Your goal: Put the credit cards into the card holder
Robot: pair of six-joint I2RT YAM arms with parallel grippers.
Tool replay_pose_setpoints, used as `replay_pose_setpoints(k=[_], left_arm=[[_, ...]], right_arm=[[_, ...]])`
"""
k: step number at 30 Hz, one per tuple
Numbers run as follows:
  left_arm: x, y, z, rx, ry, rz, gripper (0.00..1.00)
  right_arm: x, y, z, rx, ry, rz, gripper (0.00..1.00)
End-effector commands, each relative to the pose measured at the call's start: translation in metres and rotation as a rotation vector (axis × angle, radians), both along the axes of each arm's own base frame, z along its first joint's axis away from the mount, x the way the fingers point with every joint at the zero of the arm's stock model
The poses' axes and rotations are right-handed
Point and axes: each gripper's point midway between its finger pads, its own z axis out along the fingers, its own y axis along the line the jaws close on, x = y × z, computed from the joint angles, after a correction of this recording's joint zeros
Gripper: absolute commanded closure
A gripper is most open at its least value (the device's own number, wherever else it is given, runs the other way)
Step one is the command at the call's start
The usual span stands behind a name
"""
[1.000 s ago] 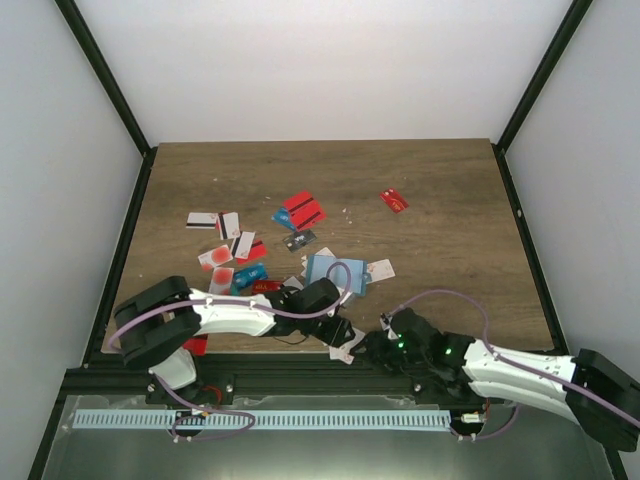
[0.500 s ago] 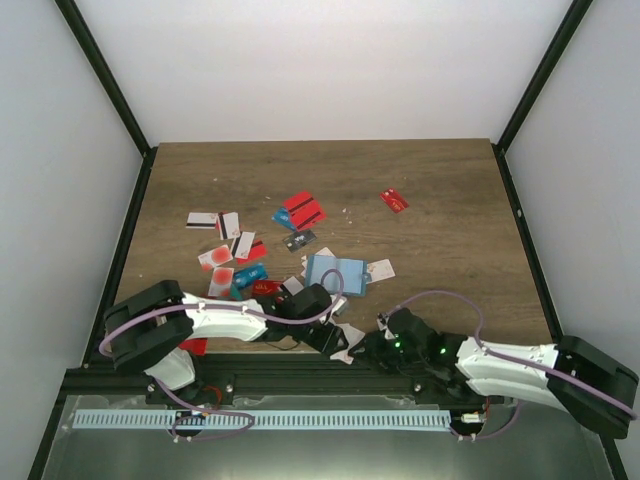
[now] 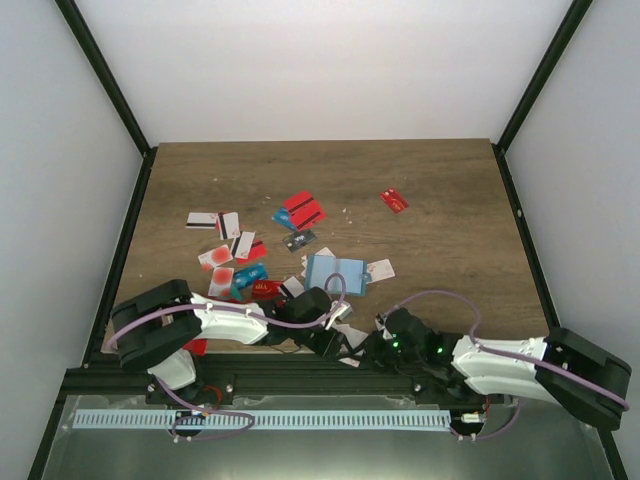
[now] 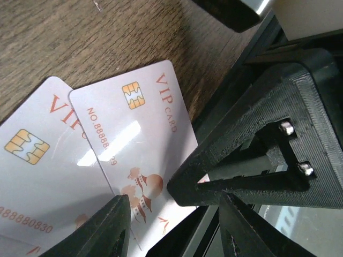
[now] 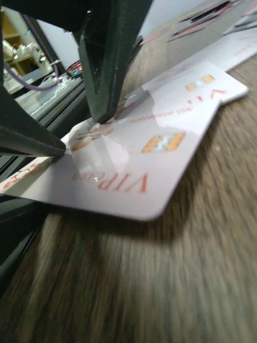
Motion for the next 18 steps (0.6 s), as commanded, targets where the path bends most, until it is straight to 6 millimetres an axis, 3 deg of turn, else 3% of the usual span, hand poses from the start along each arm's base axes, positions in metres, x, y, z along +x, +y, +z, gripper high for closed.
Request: replay_pose_setpoints(k=[1, 5, 14, 18], left_arm=[[-0.011, 0.006, -0.015, 0.022, 0.047, -0.013, 0.52], [-0.008, 0.007, -0.017, 0.027, 0.039, 0.002, 0.54], [0.011, 0.013, -0.015, 0.059, -0.014, 0.083, 0.55], [0.024, 0.014, 0.003, 0.028, -0.052, 0.117, 0.55]], right_arm=[[0.002, 0.004, 0.005, 0.029, -0.025, 0.004, 0.85], [-0.001, 0.002, 0.006, 0.014, -0.026, 0.023, 0.94], [-0.004, -0.021, 0.018, -0.090, -0.082, 0.042, 0.99], [-0.002, -0.026, 0.031, -0.084, -0.124, 0.036, 0.99]])
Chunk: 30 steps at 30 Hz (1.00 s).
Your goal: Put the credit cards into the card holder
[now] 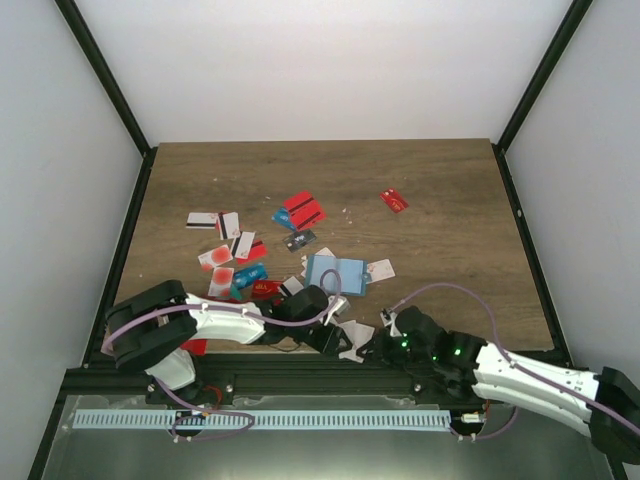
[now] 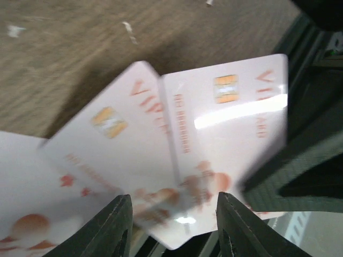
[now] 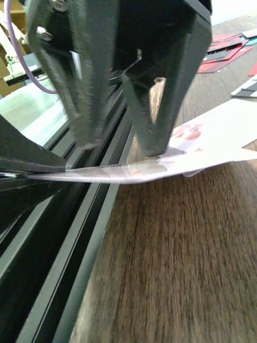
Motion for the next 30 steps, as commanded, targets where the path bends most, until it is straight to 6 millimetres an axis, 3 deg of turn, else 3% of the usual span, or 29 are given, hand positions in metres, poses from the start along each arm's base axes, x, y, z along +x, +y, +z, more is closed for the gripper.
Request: replay_pose_setpoints(k=[1, 4, 9, 14, 21, 26, 28, 30], left_arm=[[0.016, 0.015, 0.004, 0.042, -0.034, 0.066, 0.54], [0.023, 0.016, 0.011, 0.041, -0.060, 0.069, 0.52], [0.034, 0.024, 0.001, 0.083, -0.048, 0.116, 0.53], [0.039, 0.028, 0.014, 0.021, -0.056, 0.164, 0.47], [0.038, 0.019, 0.009, 0.010, -0.047, 0.128, 0.47], [0.038, 0.013, 0.008, -0.003, -0.041, 0.115, 0.47], [0.037, 0.012, 0.007, -0.003, -0.040, 0.105, 0.48], [0.035, 0.012, 0.007, 0.000, -0.042, 0.094, 0.48]], right_arm=[[0.000, -0.014, 0.005, -0.079, -0.033, -0.004, 0.99], [0.001, -0.013, 0.011, -0.080, -0.055, 0.018, 0.97], [0.006, -0.011, 0.022, -0.104, -0.107, 0.043, 0.99], [0.012, -0.007, 0.040, -0.101, -0.177, 0.076, 0.95], [0.006, -0.016, 0.027, -0.191, -0.136, 0.122, 0.88], [0.002, -0.018, 0.016, -0.187, -0.107, 0.112, 0.99], [0.002, -0.020, 0.012, -0.195, -0.103, 0.107, 0.97], [0.001, -0.018, 0.011, -0.186, -0.098, 0.115, 0.88]])
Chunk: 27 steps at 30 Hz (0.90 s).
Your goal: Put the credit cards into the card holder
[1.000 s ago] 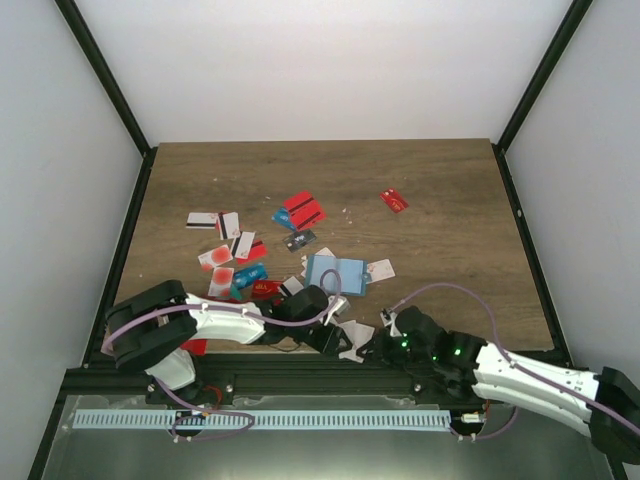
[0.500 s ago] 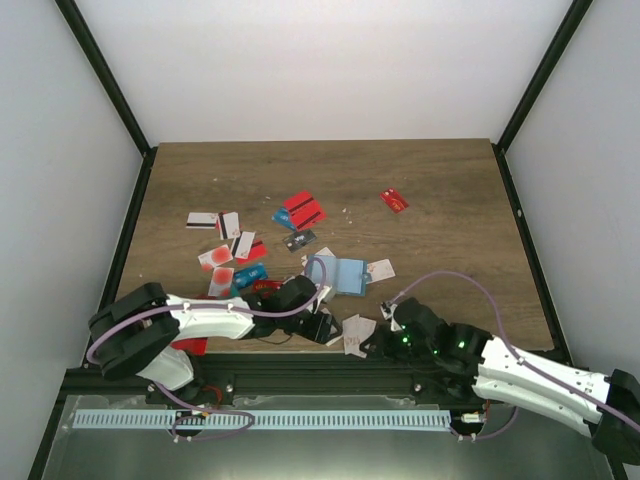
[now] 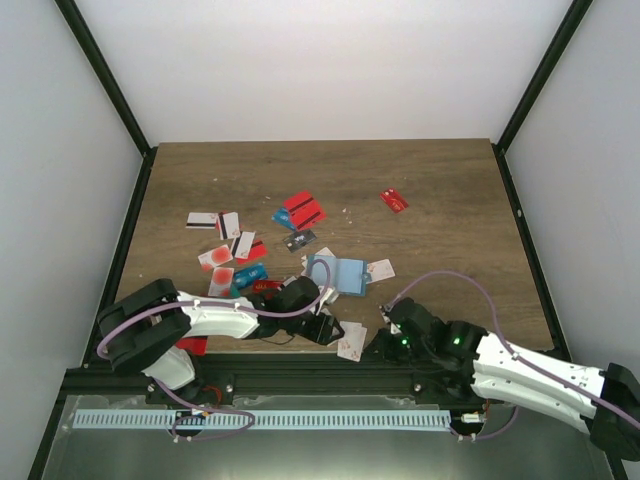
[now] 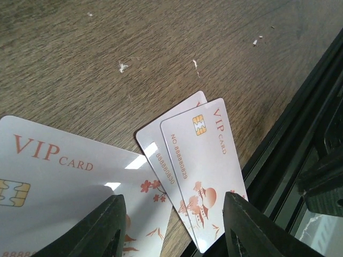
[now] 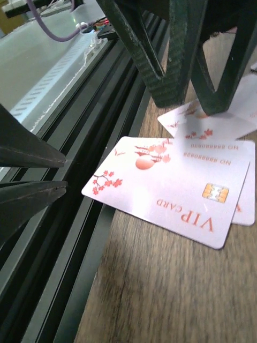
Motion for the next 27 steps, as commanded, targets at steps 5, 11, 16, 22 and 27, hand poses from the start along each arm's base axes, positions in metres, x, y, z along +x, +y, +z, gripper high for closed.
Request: replay_pose_setpoints(k=[5, 11, 16, 22, 27], left_arm=[[0.003, -0.016, 0.018, -0.020, -0.057, -0.062, 0.51], [0.004, -0.028, 0.024, -0.041, -0.068, -0.095, 0.53], [0.001, -0.035, 0.013, -0.033, -0.045, -0.126, 0.54], [-0.011, -0.041, 0.008, -0.036, -0.029, -0.175, 0.53], [-0.017, -0.044, 0.003, -0.029, -0.023, -0.184, 0.54]], right_arm=[[-0.016, 0.005, -0.016, 0.069, 0.108, 0.008, 0.75], [-0.015, 0.009, -0.024, 0.122, 0.122, -0.026, 0.70], [-0.010, 0.013, -0.026, 0.146, 0.109, -0.041, 0.68], [-0.007, 0.015, -0.032, 0.135, 0.107, -0.046, 0.67], [-0.005, 0.016, -0.035, 0.131, 0.103, -0.048, 0.68]])
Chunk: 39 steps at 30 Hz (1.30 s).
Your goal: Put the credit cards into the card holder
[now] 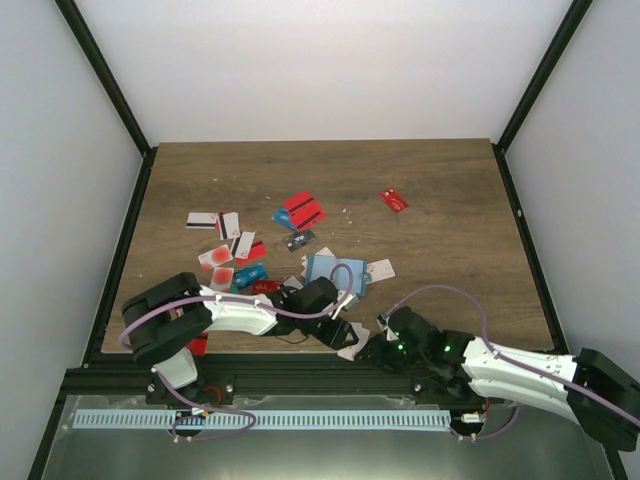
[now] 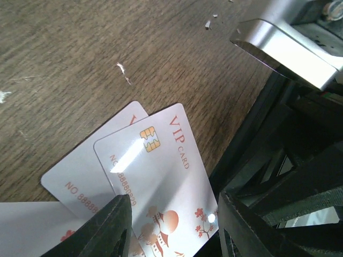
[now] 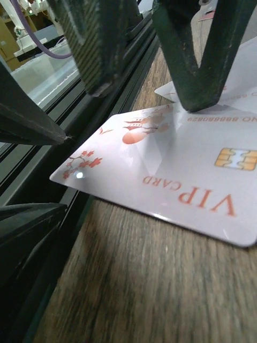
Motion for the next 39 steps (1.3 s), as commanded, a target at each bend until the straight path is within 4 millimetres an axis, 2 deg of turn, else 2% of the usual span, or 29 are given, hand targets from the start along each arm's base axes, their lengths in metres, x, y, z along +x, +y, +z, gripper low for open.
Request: replay_pose_setpoints(k=[1, 10, 16, 23, 26, 31, 35, 39], left_arm=[[-0.005, -0.011, 0.004, -0.027, -0.012, -0.034, 0.54], [-0.008, -0.015, 0.000, -0.020, -0.005, -0.040, 0.54], [-0.010, -0.013, -0.007, -0.006, 0.004, -0.038, 0.54], [-0.011, -0.011, -0.008, -0.010, 0.008, -0.030, 0.54], [-0.008, -0.009, 0.001, -0.024, -0.011, -0.008, 0.54], [0.008, -0.004, 0.029, -0.046, -0.082, 0.061, 0.53], [0.019, 0.002, 0.049, -0.073, -0.121, 0.106, 0.48], [0.030, 0.012, 0.060, -0.106, -0.136, 0.137, 0.45]], right_arm=[[0.005, 0.005, 0.003, 0.028, -0.021, -0.011, 0.69], [0.006, 0.002, 0.000, 0.014, -0.021, -0.018, 0.81], [0.007, -0.001, -0.002, 0.002, -0.023, -0.026, 0.93], [0.012, -0.002, 0.005, 0.013, -0.048, -0.039, 0.99], [0.012, -0.002, 0.010, 0.023, -0.050, -0.037, 0.99], [0.011, -0.003, 0.021, 0.026, -0.057, -0.028, 0.99], [0.013, -0.003, 0.033, 0.031, -0.093, -0.014, 0.99], [0.019, -0.001, 0.044, 0.037, -0.139, -0.003, 0.99]])
